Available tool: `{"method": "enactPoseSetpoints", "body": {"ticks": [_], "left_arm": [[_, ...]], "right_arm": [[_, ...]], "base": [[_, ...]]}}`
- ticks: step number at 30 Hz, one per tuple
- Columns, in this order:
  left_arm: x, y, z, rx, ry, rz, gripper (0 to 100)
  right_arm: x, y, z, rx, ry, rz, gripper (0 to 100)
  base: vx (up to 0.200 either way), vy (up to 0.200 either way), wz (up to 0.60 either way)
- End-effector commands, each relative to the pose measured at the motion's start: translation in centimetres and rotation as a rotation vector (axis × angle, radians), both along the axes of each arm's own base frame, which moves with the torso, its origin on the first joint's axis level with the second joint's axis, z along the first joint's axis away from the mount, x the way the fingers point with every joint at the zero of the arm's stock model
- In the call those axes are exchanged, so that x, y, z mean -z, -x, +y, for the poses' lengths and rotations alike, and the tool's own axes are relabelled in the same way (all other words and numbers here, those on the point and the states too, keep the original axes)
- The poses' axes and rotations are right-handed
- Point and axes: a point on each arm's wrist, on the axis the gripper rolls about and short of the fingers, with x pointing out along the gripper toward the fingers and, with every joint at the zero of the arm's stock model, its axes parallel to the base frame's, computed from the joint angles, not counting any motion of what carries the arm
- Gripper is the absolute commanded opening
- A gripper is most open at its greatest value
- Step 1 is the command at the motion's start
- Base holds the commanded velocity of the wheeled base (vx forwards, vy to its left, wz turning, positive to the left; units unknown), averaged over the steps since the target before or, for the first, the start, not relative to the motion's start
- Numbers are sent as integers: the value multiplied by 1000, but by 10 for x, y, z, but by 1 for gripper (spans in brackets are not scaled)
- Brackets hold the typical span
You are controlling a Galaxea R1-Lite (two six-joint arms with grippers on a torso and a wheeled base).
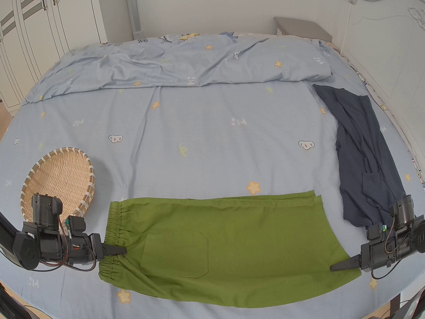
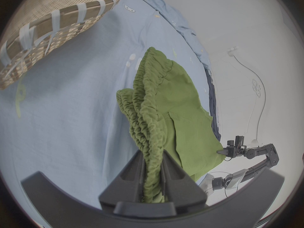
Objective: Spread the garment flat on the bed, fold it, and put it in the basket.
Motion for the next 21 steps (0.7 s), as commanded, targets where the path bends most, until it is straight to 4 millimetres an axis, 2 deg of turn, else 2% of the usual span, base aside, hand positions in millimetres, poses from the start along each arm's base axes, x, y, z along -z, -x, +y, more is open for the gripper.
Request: {"method": "enactPoseSetpoints", "body": {"ticks": [1,2,7,12,14,18,19,20,21], "left_arm": [[-1,5,0,-1,0,1,0],[-1,5,0,-1,0,1,0],[-8,6,5,-17,-7,-39,0],[-19,5,8,-32,-13,-71,0],[-33,2,11,-43,-17,-92,0],[-52,-1,13,-50,-21,-98,0],[-65,-1,13,-50,-36,-95,0],[-65,-1,13,-50,-36,-95,0],[-77,0,13,-50,-76,-94,0]], "right_arm": [[3,2,0,-1,0,15,0],[3,2,0,-1,0,15,100],[1,-3,-6,31,7,-30,100],[-15,-15,-23,121,14,-124,100],[-32,-19,-27,147,21,-198,100],[-47,-26,-28,164,14,-253,100],[-59,-31,-26,173,0,-282,100],[-59,-31,-26,173,0,-282,100],[-72,-35,-21,170,-19,-311,100]], "base": [[0,0,0],[0,0,0],[0,0,0],[0,0,0],[0,0,0],[0,0,0],[0,0,0],[0,0,0],[0,0,0]]}}
